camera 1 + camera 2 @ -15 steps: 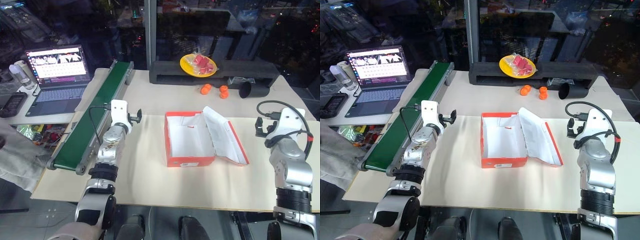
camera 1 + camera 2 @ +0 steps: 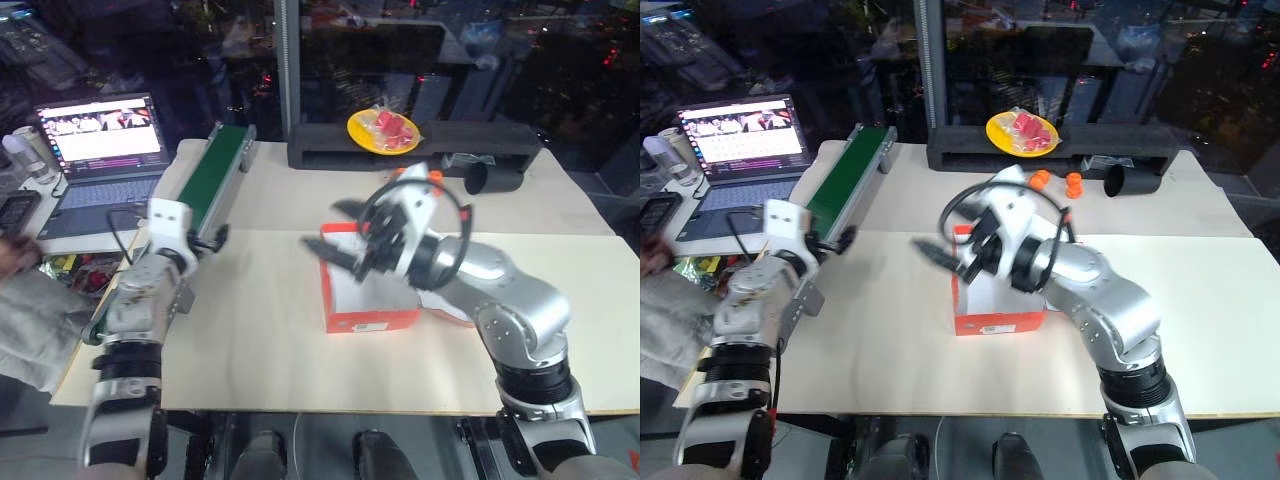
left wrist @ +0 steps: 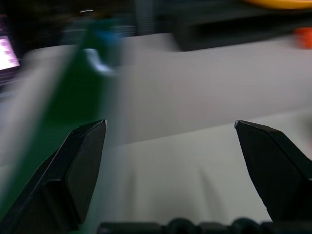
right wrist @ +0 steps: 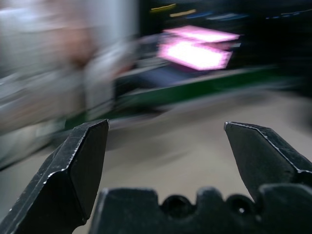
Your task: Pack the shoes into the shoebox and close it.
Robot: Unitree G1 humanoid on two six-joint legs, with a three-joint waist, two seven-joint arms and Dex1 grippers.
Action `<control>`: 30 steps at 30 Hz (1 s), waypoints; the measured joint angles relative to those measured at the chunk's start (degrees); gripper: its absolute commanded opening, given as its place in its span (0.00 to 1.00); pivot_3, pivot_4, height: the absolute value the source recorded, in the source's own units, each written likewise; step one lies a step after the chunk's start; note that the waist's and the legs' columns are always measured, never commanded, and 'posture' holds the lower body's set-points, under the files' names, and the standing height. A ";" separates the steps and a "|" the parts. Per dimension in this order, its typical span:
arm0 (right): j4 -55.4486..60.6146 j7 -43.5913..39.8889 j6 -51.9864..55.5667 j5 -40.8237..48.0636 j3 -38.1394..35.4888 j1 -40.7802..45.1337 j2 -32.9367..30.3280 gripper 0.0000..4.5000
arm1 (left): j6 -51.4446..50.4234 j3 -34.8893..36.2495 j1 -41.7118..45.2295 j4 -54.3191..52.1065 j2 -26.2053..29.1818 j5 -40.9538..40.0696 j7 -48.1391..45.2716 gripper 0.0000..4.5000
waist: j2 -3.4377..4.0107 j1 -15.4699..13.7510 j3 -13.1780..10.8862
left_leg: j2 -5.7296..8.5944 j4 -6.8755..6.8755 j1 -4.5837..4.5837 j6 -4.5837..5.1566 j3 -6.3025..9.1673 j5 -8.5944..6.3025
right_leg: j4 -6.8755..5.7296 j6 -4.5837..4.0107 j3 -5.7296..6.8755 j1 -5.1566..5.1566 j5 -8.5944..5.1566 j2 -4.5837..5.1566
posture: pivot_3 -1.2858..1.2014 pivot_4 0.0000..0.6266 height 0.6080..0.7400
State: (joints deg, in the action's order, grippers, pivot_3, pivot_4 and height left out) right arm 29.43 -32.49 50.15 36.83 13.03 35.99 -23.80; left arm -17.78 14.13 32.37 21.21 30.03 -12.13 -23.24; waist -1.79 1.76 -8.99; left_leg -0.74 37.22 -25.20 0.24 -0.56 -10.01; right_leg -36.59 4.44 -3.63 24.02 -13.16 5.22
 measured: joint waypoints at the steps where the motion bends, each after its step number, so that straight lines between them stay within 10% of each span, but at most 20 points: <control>1: 0.15 -0.94 0.25 0.00 1.56 -0.66 0.02 0.99 | -0.59 0.30 -0.64 0.35 2.12 0.01 -0.75 1.00 | -0.16 -0.18 0.01 | 0.00 0.02 -0.03 0.00 -0.03 0.00 | -0.01 0.00 0.00 0.03 0.00 0.02 | 0.52 0.24 0.96; 7: -0.40 -0.56 0.12 -0.84 2.19 -5.62 0.55 0.99 | -4.93 2.61 -4.37 0.69 9.51 0.38 -3.36 1.00 | -0.38 -0.48 0.06 | -0.09 -0.01 -0.02 -0.02 -0.06 -0.01 | -0.09 -0.06 0.02 0.11 -0.02 -0.02 | 0.52 0.24 0.96; 30: 1.46 9.21 -0.97 -6.57 -3.53 -20.10 0.77 0.99 | -3.10 -0.43 -1.64 1.79 2.21 -1.34 -4.47 1.00 | -0.49 -0.92 0.09 | -0.08 0.01 -0.02 -0.04 -0.10 0.01 | -0.09 -0.07 0.01 0.09 -0.03 -0.03 | 0.52 0.24 0.96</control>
State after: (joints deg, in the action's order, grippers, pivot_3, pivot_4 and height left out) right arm 30.89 -23.28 49.18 30.26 9.50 15.89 -23.02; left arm -20.87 13.70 30.73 23.00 32.24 -13.47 -27.71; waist -2.29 0.84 -8.90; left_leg -0.82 37.23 -25.22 0.20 -0.66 -10.00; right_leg -36.68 4.37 -3.63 24.11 -13.19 5.19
